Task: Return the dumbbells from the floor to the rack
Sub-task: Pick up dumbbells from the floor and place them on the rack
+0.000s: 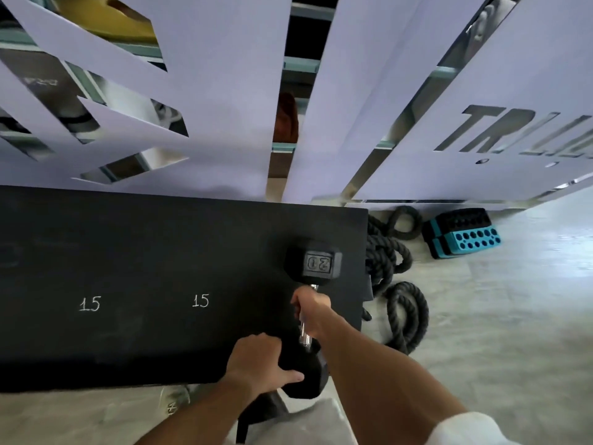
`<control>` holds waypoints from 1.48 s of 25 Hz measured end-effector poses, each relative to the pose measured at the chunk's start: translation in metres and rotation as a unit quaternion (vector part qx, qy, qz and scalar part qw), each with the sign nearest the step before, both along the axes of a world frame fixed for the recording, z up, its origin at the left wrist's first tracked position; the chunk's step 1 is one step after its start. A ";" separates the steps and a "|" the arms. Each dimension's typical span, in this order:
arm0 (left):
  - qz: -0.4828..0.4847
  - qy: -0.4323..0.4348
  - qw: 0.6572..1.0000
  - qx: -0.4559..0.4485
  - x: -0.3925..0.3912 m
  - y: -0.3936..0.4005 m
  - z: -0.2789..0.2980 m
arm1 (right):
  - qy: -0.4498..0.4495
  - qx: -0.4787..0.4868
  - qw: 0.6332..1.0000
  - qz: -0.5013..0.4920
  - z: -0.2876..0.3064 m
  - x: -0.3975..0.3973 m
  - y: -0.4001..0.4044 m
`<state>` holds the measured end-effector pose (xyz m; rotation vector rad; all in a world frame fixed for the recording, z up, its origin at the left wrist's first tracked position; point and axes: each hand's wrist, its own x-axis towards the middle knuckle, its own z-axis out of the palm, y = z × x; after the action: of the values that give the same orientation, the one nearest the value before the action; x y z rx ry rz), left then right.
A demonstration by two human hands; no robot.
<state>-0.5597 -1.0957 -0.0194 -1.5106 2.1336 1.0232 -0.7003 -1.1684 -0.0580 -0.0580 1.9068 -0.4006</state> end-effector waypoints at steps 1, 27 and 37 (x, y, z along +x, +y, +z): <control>-0.001 -0.006 1.000 0.005 -0.008 0.001 -0.004 | 0.005 0.005 1.000 0.022 -0.003 0.000 -0.002; -0.019 0.006 0.996 0.086 -0.009 0.018 -0.022 | 0.057 -0.159 0.972 -0.164 0.010 -0.017 0.120; -0.245 0.008 0.964 0.100 0.017 0.197 0.025 | -0.031 -0.126 0.905 -0.405 0.067 0.042 0.413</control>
<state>-0.5424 -0.8988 0.0054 -0.8209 2.1773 1.0239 -0.6582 -0.7554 0.0093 0.5907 1.7314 -1.1921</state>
